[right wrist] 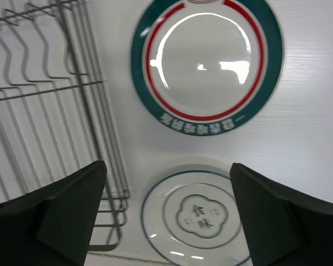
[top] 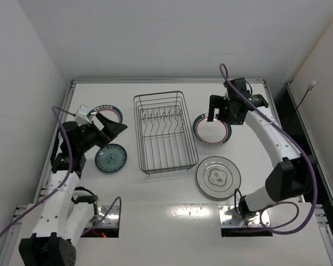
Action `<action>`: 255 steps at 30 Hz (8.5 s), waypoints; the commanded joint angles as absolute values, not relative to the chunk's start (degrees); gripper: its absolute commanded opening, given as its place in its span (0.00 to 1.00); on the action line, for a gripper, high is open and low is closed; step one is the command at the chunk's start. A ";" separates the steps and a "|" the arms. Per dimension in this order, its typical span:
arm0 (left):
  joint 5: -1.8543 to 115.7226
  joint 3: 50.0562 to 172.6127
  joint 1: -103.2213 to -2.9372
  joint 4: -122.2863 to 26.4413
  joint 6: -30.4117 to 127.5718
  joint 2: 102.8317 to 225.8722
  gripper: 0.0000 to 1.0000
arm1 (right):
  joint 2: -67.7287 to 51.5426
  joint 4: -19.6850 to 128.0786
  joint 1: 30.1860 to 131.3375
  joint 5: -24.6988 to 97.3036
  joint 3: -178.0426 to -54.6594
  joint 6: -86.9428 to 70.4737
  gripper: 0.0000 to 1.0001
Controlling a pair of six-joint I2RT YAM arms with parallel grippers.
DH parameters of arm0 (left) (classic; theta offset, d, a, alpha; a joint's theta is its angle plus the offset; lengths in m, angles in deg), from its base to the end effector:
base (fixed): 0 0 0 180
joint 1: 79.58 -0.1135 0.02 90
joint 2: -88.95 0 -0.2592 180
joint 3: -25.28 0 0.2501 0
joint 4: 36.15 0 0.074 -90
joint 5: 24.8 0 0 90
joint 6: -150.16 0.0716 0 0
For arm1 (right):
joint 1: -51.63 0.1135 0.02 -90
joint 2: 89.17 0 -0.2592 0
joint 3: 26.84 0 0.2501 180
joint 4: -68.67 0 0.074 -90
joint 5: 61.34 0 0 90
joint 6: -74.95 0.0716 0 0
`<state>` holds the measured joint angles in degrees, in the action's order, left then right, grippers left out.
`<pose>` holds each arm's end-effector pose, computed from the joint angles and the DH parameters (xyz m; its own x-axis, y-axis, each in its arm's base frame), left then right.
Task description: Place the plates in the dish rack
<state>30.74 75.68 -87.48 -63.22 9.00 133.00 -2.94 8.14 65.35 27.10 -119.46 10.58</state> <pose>0.2103 -0.0117 0.2743 -0.5398 -0.7233 -0.4307 -0.0153 0.5199 -0.8541 0.3276 0.0780 0.2820 -0.8057 0.2484 -0.5377 0.1408 0.9621 0.2335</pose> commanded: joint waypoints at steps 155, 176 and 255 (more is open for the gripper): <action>51.50 106.32 -101.02 -76.58 16.84 192.92 0.86 | -2.51 -0.32 84.95 6.52 -150.66 10.97 0.84; 37.70 101.48 -106.20 -60.84 8.31 199.26 0.00 | -6.29 -1.99 82.31 5.63 -150.06 8.24 0.85; 50.96 99.28 -84.76 -92.65 16.83 159.87 0.55 | 30.26 1.62 89.43 -3.34 -162.18 2.88 0.00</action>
